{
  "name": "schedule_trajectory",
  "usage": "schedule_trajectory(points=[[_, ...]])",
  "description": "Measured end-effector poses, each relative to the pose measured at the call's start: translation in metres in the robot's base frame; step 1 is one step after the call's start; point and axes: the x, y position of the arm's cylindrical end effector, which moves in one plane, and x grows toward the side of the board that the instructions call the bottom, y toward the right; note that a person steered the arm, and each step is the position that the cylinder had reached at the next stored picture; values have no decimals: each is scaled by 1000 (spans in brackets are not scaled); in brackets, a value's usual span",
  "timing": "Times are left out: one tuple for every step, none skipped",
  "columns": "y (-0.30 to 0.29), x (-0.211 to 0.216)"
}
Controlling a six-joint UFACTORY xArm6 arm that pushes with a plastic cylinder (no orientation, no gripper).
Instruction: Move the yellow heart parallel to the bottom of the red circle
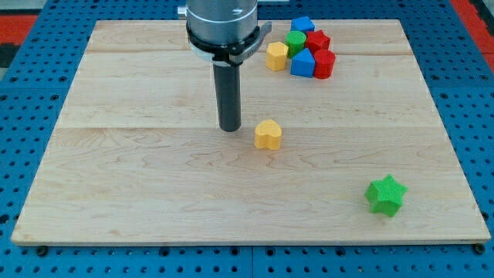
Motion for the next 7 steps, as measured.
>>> schedule_trajectory(points=[[45, 0], [48, 16], [34, 44], [63, 35], [101, 21], [106, 25], [127, -16]])
